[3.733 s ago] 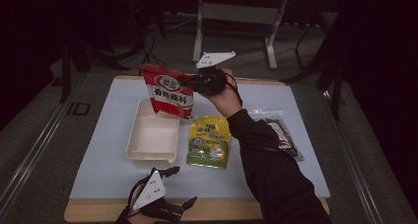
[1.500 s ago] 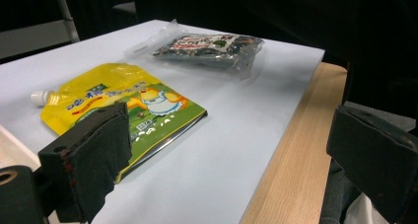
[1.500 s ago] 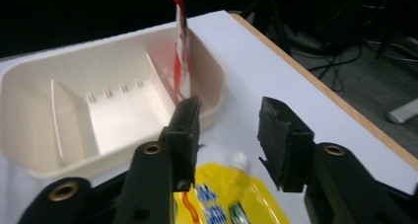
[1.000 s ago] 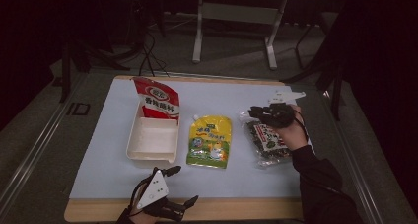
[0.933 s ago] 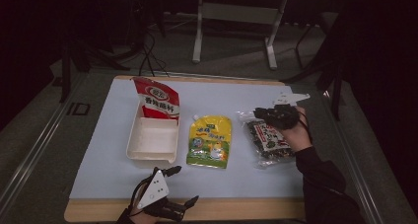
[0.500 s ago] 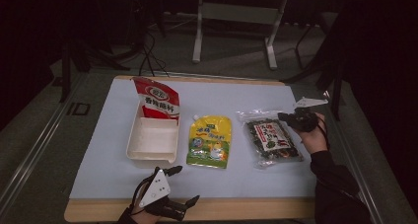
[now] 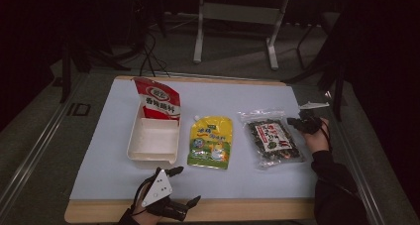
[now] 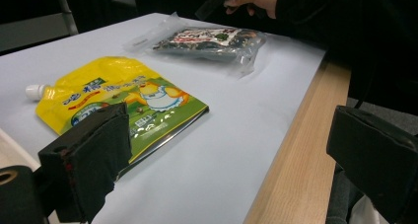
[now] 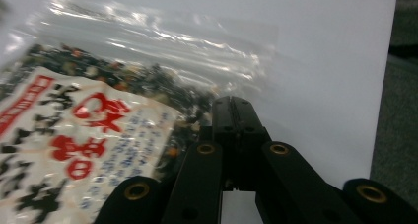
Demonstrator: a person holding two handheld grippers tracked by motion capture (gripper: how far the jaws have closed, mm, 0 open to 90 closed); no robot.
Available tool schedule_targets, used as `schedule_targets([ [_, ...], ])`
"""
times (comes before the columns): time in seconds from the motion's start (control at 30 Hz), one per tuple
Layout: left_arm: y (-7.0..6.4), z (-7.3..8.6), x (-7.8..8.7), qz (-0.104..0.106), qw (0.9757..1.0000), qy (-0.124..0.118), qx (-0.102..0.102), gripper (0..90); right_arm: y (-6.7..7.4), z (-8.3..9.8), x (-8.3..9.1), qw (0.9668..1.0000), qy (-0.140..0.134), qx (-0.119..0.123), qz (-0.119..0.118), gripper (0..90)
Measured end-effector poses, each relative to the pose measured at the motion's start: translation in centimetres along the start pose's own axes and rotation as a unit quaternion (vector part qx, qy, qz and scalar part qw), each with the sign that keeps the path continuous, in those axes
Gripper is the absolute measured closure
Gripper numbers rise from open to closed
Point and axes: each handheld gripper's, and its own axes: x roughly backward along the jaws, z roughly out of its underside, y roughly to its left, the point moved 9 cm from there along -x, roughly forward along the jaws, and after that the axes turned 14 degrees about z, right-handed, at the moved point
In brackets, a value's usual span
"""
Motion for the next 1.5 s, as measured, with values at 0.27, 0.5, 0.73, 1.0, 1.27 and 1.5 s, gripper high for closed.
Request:
schedule_targets([
  [0.27,0.1,-0.1,0.0,-0.003,1.0000,-0.004,0.001,4.6,-0.5,1.6,-1.8,0.9992,0.033,-0.012,0.017,89.9],
  [0.5,0.0,0.0,-0.1,0.003,1.0000,0.001,0.000,4.6,0.4,1.7,-1.5,0.9993,0.034,-0.017,0.004,90.0],
  [0.73,-0.1,0.0,-0.1,0.003,1.0000,0.001,-0.001,4.6,2.4,1.9,-0.8,0.9991,0.037,-0.008,-0.017,90.0],
  [1.0,-0.2,-0.1,-0.1,0.005,1.0000,0.001,-0.004,4.6,4.7,3.2,1.0,0.9982,0.041,0.008,-0.044,90.0],
  [1.27,-0.2,-0.1,-0.1,0.005,1.0000,0.003,-0.006,4.6,6.1,4.6,2.9,0.9969,0.046,0.018,-0.061,90.0],
  [1.5,-0.3,-0.1,-0.2,0.007,0.9999,0.004,-0.006,4.6,8.1,5.6,4.7,0.9949,0.049,0.038,-0.079,90.0],
])
